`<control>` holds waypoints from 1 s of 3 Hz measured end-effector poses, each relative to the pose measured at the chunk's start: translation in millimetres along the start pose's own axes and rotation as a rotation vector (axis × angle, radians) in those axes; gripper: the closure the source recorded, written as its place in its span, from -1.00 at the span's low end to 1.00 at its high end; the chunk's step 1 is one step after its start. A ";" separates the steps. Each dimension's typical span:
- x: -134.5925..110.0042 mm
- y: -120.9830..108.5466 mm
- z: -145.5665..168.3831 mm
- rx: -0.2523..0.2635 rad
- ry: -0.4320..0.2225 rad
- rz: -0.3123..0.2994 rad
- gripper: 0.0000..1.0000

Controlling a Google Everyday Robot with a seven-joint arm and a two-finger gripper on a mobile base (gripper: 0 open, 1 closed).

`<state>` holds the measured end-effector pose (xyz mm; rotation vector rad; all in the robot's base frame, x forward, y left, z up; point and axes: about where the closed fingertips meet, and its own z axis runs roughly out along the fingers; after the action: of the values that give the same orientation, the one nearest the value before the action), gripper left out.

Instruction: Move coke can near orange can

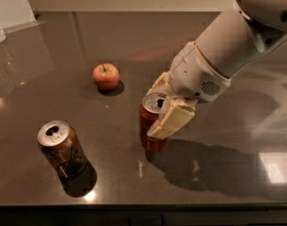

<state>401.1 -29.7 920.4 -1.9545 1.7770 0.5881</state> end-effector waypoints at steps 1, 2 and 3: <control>-30.9 11.8 15.7 -0.041 -0.017 -0.047 1.00; -53.4 23.5 35.3 -0.063 -0.020 -0.094 1.00; -67.7 28.5 55.4 -0.073 -0.026 -0.128 1.00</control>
Offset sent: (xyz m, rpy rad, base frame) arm -0.0437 0.0941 -0.0079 0.0211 -0.0012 0.1717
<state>365.5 54.9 913.3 -2.0815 1.6212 0.6402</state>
